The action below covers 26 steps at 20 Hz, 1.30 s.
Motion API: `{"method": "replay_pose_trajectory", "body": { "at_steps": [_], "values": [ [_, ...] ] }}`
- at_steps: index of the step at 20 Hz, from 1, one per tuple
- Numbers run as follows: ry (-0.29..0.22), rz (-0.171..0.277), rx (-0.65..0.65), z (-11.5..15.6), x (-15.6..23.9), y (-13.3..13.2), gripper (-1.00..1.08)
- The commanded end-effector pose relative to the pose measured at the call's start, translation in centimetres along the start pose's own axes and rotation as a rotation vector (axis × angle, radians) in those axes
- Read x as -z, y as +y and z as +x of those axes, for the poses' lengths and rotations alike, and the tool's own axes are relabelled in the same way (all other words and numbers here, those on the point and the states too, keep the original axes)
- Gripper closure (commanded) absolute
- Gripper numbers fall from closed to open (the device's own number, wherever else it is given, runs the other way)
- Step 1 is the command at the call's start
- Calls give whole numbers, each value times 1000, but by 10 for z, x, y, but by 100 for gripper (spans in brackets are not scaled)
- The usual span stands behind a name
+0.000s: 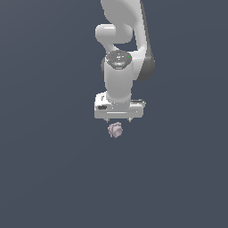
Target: Pick up the object and move it to a goal position.
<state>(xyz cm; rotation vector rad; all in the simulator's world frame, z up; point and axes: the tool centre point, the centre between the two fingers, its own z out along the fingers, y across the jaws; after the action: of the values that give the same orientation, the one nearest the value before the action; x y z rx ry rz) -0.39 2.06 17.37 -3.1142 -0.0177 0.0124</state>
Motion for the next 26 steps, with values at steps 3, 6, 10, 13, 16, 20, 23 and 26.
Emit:
{"method": "replay_pose_trajectory", "body": {
  "at_steps": [3, 6, 10, 13, 16, 20, 23, 26],
  "values": [
    [-3, 0, -2, -1, 0, 1, -92],
    [-16, 1, -8, -4, -1, 9, -92],
    [-33, 3, -9, -7, -2, 18, -92],
    [-34, 3, -5, -8, -2, 19, -92],
    [-32, 2, -11, -7, -2, 18, -92],
    [-31, 2, -39, -8, -4, 18, -92],
    [-30, 1, -73, -9, -7, 17, -92],
    [-29, -1, -119, -10, -10, 17, -92]
  ]
}}
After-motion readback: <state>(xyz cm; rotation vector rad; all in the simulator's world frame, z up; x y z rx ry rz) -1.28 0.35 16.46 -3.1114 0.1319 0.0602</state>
